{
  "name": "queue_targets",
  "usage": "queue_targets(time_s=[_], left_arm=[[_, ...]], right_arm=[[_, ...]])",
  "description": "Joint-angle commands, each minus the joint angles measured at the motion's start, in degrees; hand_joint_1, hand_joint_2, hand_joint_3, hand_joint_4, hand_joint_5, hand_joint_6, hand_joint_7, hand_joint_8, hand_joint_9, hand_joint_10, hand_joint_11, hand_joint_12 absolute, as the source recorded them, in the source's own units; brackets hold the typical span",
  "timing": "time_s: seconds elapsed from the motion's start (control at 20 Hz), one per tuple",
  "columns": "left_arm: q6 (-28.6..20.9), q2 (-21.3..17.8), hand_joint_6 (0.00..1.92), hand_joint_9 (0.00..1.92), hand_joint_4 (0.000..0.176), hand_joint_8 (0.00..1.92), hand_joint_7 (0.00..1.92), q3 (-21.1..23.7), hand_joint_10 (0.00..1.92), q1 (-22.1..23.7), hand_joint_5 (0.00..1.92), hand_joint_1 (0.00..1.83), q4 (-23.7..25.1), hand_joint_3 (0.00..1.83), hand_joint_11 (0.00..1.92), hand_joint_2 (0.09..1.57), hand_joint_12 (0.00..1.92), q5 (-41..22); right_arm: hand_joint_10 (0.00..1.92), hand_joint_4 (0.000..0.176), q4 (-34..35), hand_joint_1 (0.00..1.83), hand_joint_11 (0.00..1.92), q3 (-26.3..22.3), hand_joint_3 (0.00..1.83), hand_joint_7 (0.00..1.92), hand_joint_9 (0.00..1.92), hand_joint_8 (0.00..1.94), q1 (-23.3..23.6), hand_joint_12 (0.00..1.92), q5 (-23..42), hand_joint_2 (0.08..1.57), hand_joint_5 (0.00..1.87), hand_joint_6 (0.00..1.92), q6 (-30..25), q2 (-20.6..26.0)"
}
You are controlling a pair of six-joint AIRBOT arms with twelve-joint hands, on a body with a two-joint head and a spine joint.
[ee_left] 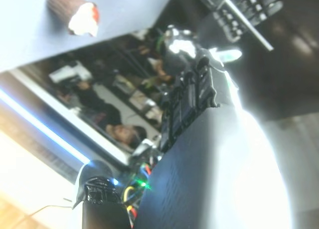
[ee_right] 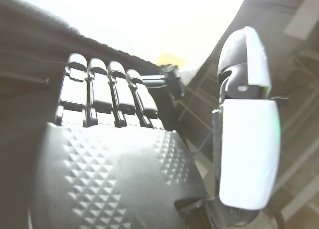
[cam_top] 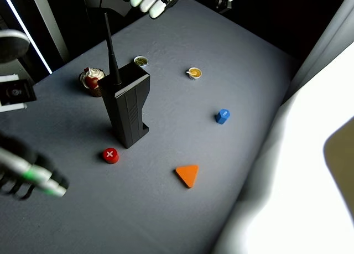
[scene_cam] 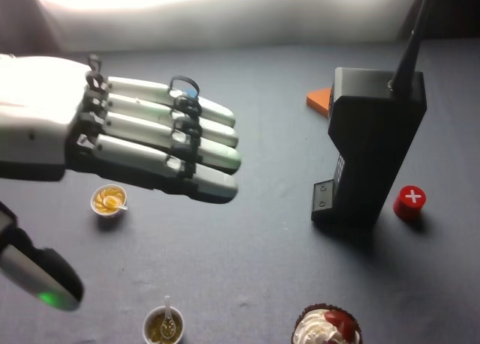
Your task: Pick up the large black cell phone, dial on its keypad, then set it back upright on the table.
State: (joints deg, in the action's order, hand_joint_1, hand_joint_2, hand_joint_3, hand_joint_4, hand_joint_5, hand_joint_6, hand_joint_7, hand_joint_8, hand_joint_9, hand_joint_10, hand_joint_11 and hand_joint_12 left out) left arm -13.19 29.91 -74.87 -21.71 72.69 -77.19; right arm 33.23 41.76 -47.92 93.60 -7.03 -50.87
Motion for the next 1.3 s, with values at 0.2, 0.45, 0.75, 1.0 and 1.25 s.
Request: queue_targets(time_s=[0.2,0.45,0.75,1.0,1.25], left_arm=[[4.4,1.5,0.00,0.07,0.000,0.00,0.12,3.0,0.00,-3.3,0.14,0.23,-13.8,0.00,0.00,1.11,0.21,-1.1],[2.3,-0.2,0.00,0.08,0.000,0.00,0.13,2.2,0.00,-1.0,0.16,0.26,-10.9,0.00,0.00,1.11,0.21,-0.2],[3.4,-0.4,0.00,0.09,0.000,0.00,0.12,1.8,0.00,-3.8,0.16,0.27,-11.5,0.00,0.00,1.10,0.28,0.3],[3.6,-0.3,0.00,0.09,0.000,0.00,0.12,1.1,0.00,-4.2,0.15,0.30,-11.5,0.00,0.00,1.10,0.28,-0.4],[3.5,-0.1,0.01,0.13,0.000,0.01,0.20,1.2,0.01,-3.1,0.20,0.27,-11.9,0.00,0.00,1.11,0.32,-1.2]], right_arm=[[0.00,0.000,0.4,0.74,0.00,1.1,0.00,0.00,0.00,0.00,3.8,0.00,3.3,0.91,0.00,0.00,1.5,-3.1],[0.00,0.000,1.3,0.83,0.00,1.9,0.00,0.00,0.00,0.00,6.6,0.00,1.9,0.91,0.00,0.00,3.5,-6.3],[0.00,0.000,1.3,0.87,0.00,3.1,0.00,0.00,0.00,0.00,9.7,0.00,0.7,0.92,0.00,0.00,5.0,-8.9],[0.00,0.000,1.2,0.82,0.00,4.1,0.01,0.00,0.00,0.00,11.3,0.00,-0.5,0.94,0.00,0.00,5.7,-10.9],[0.00,0.000,1.2,0.79,0.00,5.3,0.00,0.00,0.00,0.00,11.8,0.00,-1.2,0.94,0.00,0.00,6.3,-13.1]])
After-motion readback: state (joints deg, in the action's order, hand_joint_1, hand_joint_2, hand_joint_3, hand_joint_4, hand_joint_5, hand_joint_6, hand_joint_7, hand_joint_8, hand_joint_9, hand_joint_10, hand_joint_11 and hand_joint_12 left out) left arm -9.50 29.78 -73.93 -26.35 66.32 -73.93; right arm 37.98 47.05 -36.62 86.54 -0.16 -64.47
